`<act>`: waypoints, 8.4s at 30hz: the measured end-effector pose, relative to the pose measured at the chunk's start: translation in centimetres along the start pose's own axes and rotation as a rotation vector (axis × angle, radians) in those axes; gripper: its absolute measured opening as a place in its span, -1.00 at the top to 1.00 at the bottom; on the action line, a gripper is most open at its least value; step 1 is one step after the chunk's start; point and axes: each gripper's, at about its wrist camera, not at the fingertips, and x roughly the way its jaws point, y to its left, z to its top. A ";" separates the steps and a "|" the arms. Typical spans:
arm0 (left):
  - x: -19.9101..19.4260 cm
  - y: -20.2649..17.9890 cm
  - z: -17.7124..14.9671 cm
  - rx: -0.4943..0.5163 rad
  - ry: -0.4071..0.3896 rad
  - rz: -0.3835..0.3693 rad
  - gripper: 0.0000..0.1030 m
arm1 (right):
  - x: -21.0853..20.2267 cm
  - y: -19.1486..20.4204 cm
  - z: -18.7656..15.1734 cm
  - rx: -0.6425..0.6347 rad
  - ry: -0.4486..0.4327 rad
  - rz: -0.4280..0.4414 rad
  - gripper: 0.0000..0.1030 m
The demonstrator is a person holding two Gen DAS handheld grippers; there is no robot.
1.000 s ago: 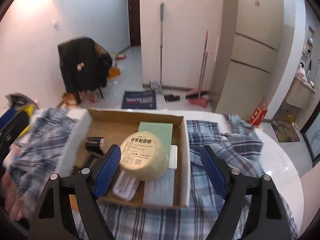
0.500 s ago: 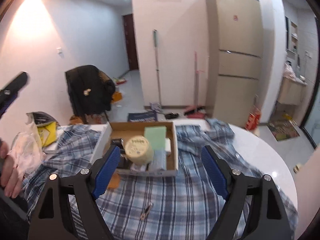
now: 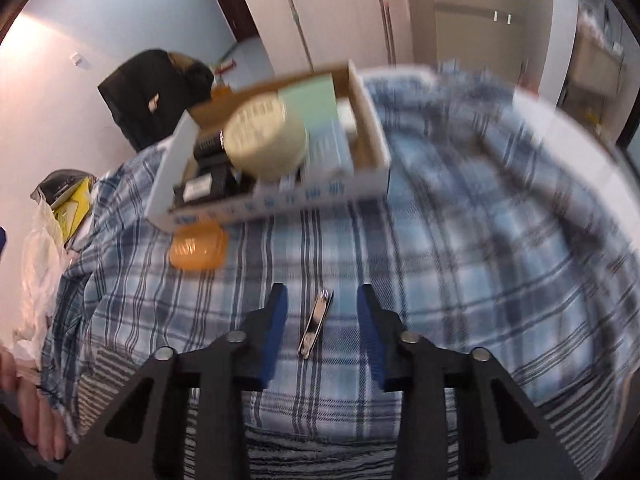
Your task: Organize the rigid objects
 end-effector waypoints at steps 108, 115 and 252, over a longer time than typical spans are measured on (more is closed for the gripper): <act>20.5 -0.1 0.4 -0.063 0.507 -0.125 -0.23 | 4.4 -2.5 12.7 0.038 -0.183 0.036 0.83; 20.3 0.0 0.6 -0.064 0.473 -0.117 -0.34 | 4.4 -2.1 12.8 0.015 -0.177 0.049 0.83; -9.9 -2.9 -7.4 0.158 -0.364 0.016 -1.00 | -13.3 -1.2 -11.5 -0.213 -0.972 -0.133 -1.00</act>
